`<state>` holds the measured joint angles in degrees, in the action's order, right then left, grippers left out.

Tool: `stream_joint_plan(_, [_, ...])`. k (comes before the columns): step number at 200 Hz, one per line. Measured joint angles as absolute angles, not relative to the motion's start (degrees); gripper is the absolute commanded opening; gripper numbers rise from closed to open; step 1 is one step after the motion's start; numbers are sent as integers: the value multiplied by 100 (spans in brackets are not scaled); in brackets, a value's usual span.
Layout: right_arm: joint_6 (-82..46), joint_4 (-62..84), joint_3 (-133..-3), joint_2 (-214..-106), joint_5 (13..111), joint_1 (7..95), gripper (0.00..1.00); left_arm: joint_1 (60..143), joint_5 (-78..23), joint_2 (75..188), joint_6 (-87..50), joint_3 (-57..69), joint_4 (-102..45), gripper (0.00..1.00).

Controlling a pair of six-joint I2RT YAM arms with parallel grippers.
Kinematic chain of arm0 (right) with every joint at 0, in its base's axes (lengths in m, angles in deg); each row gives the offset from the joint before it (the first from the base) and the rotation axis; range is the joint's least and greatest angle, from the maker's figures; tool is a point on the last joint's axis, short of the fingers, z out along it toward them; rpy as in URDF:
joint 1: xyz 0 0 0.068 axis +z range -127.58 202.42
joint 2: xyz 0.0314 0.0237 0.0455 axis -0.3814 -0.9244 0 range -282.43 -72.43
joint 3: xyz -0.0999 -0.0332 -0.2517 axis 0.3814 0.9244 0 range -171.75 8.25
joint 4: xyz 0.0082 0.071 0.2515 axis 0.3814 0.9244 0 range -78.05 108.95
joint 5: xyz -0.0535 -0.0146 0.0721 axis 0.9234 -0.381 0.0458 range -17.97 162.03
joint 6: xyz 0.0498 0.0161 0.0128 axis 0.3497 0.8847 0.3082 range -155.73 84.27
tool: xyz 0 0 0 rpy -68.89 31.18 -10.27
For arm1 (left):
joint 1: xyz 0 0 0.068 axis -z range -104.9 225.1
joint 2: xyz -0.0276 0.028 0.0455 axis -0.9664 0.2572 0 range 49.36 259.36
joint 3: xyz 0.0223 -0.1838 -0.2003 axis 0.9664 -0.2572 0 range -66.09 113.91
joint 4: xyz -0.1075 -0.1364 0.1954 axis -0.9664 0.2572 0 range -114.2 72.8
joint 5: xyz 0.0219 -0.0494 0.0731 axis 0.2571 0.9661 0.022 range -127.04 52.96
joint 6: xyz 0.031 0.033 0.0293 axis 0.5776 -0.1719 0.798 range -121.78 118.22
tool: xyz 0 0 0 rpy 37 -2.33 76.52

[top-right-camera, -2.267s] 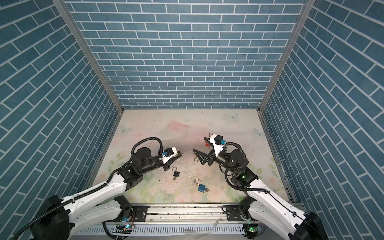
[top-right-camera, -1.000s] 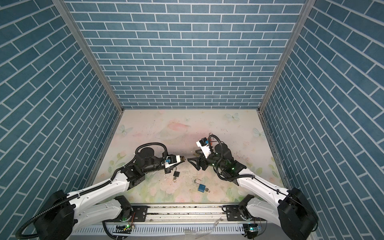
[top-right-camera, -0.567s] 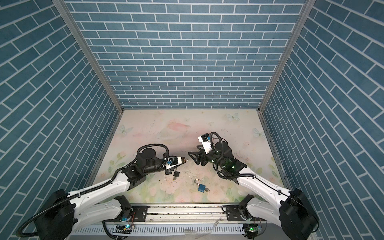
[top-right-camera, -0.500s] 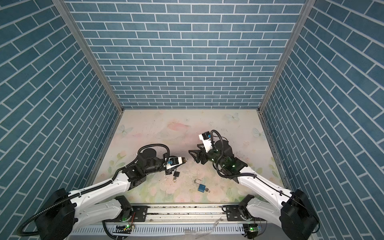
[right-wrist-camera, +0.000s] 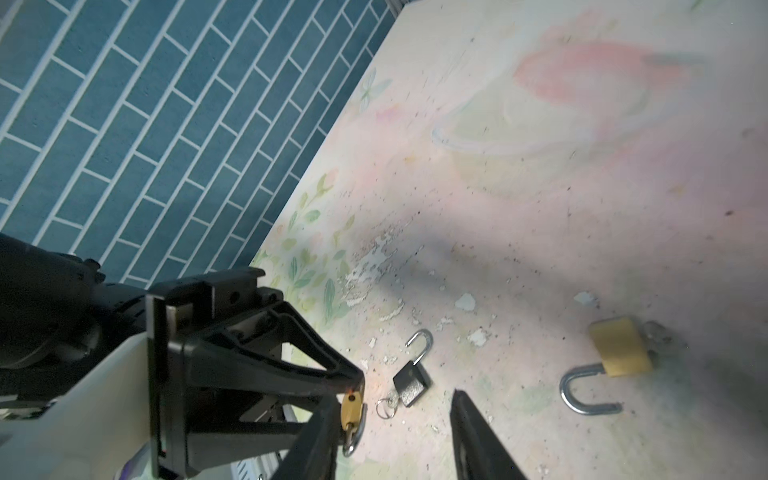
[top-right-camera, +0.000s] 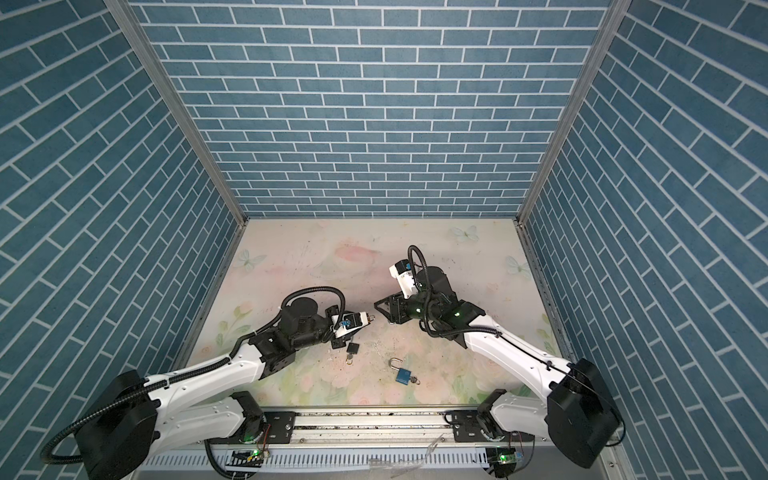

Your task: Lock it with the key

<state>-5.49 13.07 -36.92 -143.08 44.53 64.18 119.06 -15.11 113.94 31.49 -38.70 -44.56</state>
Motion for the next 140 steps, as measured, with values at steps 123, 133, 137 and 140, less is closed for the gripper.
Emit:
stream_joint_plan(123, [-249,1222,-3705,-14721,3637,6518,22,11924,-1648,11398,3143,-3870,-4460,0])
stream_joint_plan(133, [-249,1207,-3705,-14736,3620,6518,20,11924,-1648,11398,3143,-3870,-4462,0])
stream_joint_plan(137, [-249,1194,-3705,-14745,3618,6518,18,11924,-1648,11398,3143,-3870,-4462,0])
stream_joint_plan(140, [-251,1187,-3707,-14749,3618,6518,17,11924,-1648,11398,3143,-3870,-4462,0])
